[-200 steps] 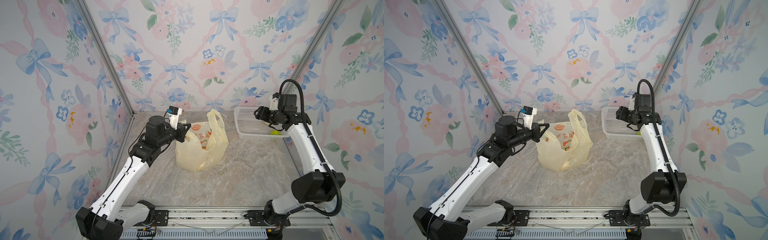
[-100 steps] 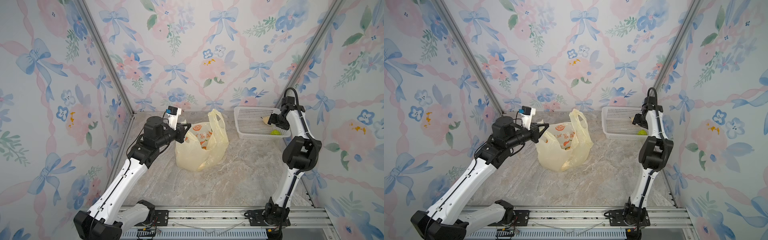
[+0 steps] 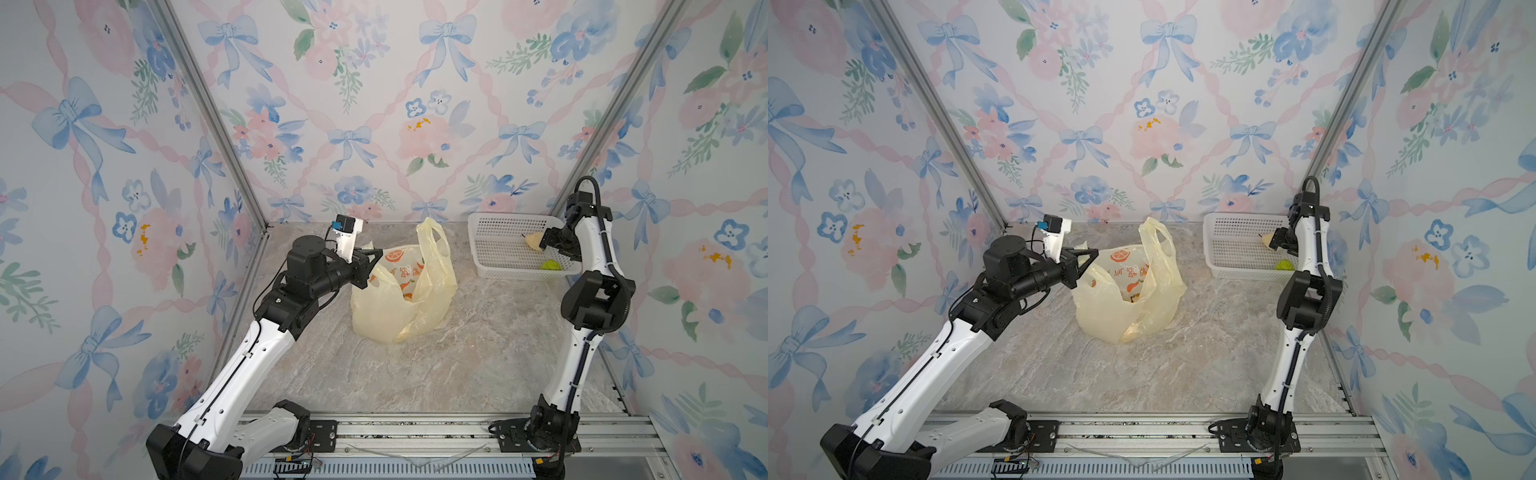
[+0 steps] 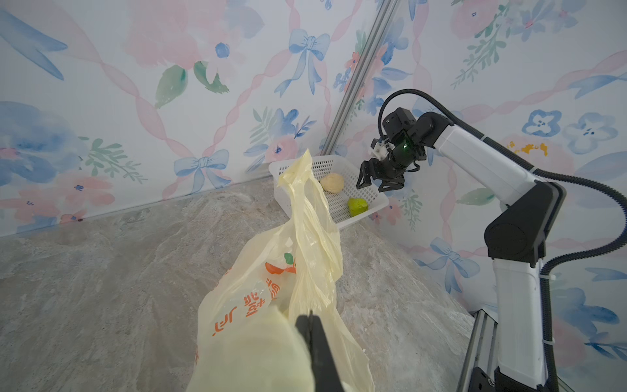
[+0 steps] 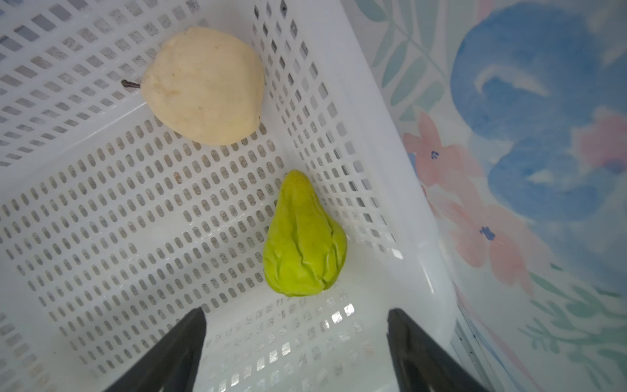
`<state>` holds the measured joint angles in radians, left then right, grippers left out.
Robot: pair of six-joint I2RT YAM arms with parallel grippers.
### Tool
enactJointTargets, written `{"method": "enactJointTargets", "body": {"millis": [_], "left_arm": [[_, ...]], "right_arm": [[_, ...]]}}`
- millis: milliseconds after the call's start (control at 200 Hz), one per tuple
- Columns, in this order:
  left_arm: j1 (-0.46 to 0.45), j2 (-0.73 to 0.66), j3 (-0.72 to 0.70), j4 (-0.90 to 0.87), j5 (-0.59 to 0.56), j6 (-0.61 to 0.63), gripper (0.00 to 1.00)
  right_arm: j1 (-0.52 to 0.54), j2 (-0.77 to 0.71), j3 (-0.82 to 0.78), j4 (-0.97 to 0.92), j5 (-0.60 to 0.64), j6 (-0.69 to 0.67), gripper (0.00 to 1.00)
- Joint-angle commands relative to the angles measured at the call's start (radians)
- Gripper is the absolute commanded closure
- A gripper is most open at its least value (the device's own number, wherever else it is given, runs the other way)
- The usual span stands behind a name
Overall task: Place the pears into plastic bags & tie knots
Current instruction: Pick up the pear from the basket.
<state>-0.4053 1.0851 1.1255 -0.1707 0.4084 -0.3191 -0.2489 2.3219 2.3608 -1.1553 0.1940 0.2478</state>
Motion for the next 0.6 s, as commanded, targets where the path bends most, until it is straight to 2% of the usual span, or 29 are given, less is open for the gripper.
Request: {"method": "enactJointTargets", "body": {"millis": [0, 120, 265, 385, 595], "left_arm": [[0.003, -0.020, -0.022, 0.033, 0.012, -0.017, 1.00], [0.003, -0.033, -0.040, 0.045, 0.009, -0.021, 1.00], [0.005, -0.051, -0.056, 0.046, 0.006, -0.020, 1.00], [0.005, -0.063, -0.067, 0.047, 0.003, -0.018, 1.00], [0.005, -0.076, -0.072, 0.045, -0.006, -0.021, 1.00]], "right_arm": [[0.060, -0.071, -0.052, 0.034, 0.130, 0.141, 0.11], [0.060, -0.073, -0.142, 0.087, 0.110, 0.314, 0.11], [0.038, -0.063, -0.210, 0.146, 0.113, 0.440, 0.10], [0.017, -0.025, -0.204, 0.153, 0.082, 0.467, 0.11], [0.023, 0.060, -0.097, 0.089, 0.058, 0.440, 0.11]]}}
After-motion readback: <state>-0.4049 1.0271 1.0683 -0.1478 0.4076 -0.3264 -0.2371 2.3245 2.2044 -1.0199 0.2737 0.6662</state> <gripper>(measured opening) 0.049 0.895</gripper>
